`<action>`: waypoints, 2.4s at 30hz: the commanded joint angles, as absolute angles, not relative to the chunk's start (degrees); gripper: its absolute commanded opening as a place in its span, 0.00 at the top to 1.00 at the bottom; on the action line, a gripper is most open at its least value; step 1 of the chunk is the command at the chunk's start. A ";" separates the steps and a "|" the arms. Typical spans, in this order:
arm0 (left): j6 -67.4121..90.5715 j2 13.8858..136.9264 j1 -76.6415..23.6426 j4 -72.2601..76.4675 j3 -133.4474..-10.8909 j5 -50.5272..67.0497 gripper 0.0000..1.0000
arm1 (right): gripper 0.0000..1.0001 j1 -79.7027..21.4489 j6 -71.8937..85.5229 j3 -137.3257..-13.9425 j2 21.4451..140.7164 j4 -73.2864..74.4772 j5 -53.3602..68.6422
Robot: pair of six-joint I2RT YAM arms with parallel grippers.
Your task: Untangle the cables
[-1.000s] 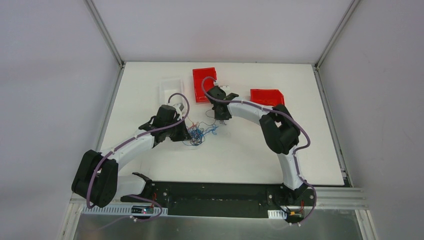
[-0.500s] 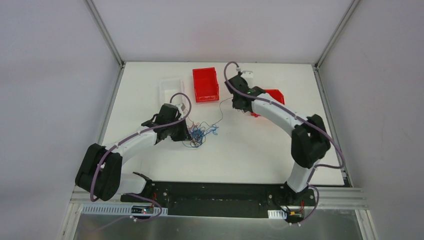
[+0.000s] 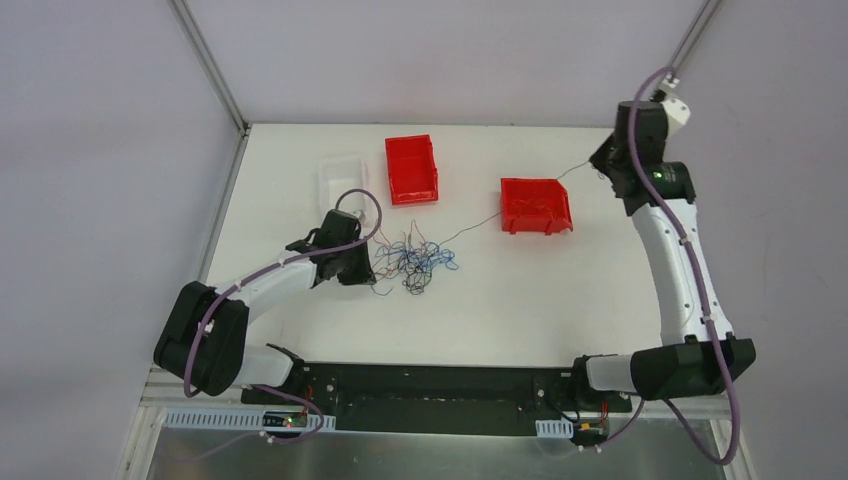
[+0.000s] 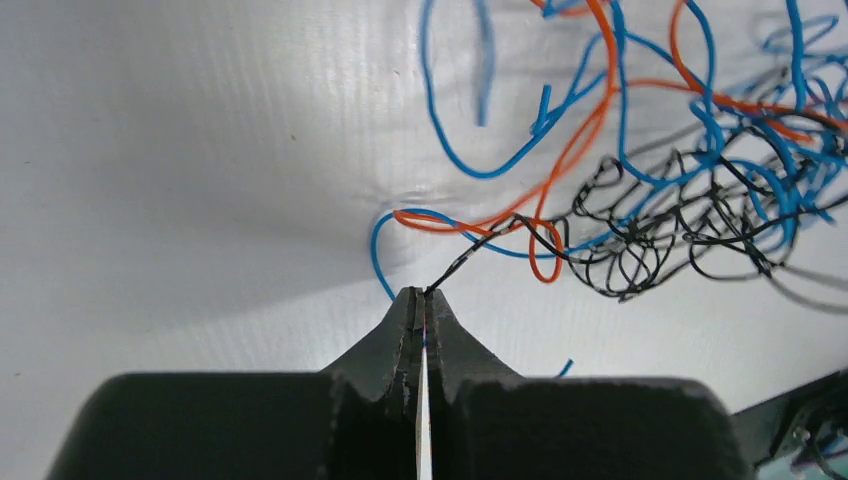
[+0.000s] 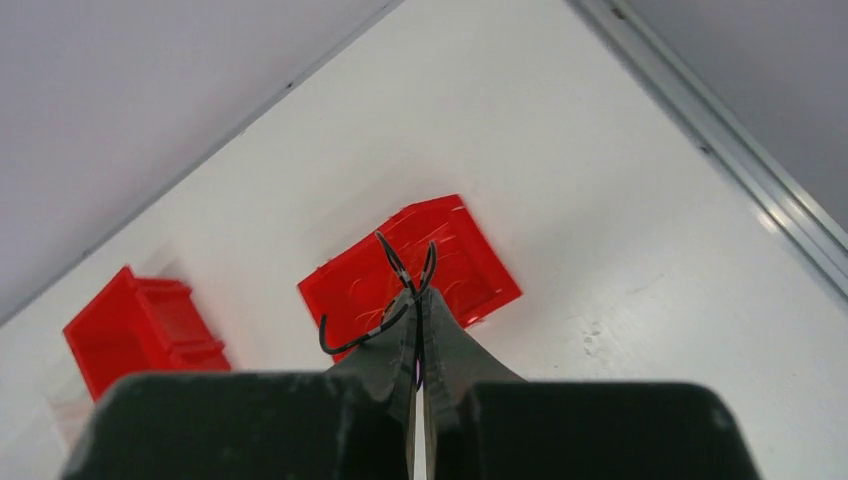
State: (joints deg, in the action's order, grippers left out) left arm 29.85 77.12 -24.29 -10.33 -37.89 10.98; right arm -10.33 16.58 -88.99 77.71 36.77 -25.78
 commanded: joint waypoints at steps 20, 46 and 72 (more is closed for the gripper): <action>29.35 65.64 -24.19 -17.96 -42.07 -0.09 1.00 | 1.00 -13.03 20.49 -69.53 64.86 38.48 -1.14; 28.44 63.98 -24.25 -17.75 -41.17 -0.70 1.00 | 0.28 -38.59 13.51 -78.77 98.96 24.67 13.73; 39.95 65.53 -23.87 -16.35 -40.44 -7.41 0.01 | 1.00 -40.66 20.04 -55.89 92.84 -1.35 9.05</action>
